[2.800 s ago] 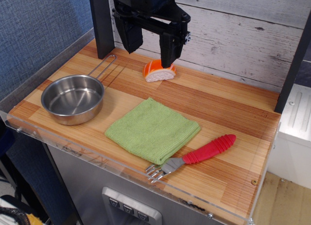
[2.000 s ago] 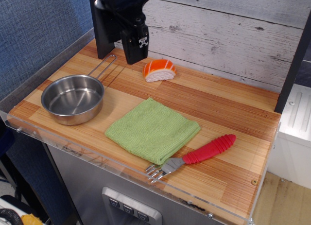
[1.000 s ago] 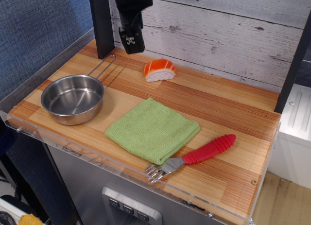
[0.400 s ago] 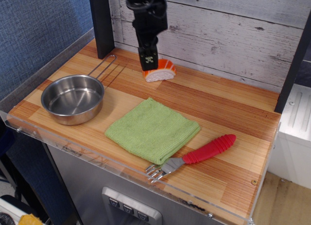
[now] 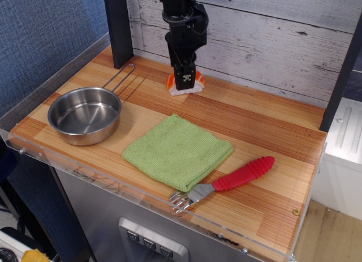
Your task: Put the sushi into the pot.
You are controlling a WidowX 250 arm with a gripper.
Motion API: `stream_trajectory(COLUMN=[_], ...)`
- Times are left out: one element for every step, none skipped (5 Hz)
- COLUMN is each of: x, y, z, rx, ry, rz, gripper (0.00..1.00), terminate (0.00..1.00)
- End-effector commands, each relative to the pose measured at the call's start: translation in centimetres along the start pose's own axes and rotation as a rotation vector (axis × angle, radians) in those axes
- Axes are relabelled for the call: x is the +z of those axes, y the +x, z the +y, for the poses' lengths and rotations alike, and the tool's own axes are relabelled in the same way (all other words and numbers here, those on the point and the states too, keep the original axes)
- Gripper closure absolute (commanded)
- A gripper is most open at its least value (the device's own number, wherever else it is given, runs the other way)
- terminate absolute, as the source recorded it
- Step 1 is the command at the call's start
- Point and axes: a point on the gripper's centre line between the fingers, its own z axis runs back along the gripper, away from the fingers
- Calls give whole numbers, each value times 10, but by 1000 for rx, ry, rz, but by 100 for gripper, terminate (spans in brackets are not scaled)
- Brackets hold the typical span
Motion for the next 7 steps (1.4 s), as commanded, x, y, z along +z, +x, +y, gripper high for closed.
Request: stream_trajectory(x=[3, 1, 8, 32, 53, 73, 97], y=[11, 8, 6, 6, 11, 14, 8], z=[4, 1, 0, -2, -7, -9, -11], rx=[-21, -12, -6, -6, -9, -6, 15], ry=[40, 47, 50, 58, 52, 63, 74], rz=[-7, 7, -1, -17, -29, -48, -77], gripper=[100, 100, 100, 100, 100, 100, 100], terminate=[0, 0, 0, 0, 0, 0, 0])
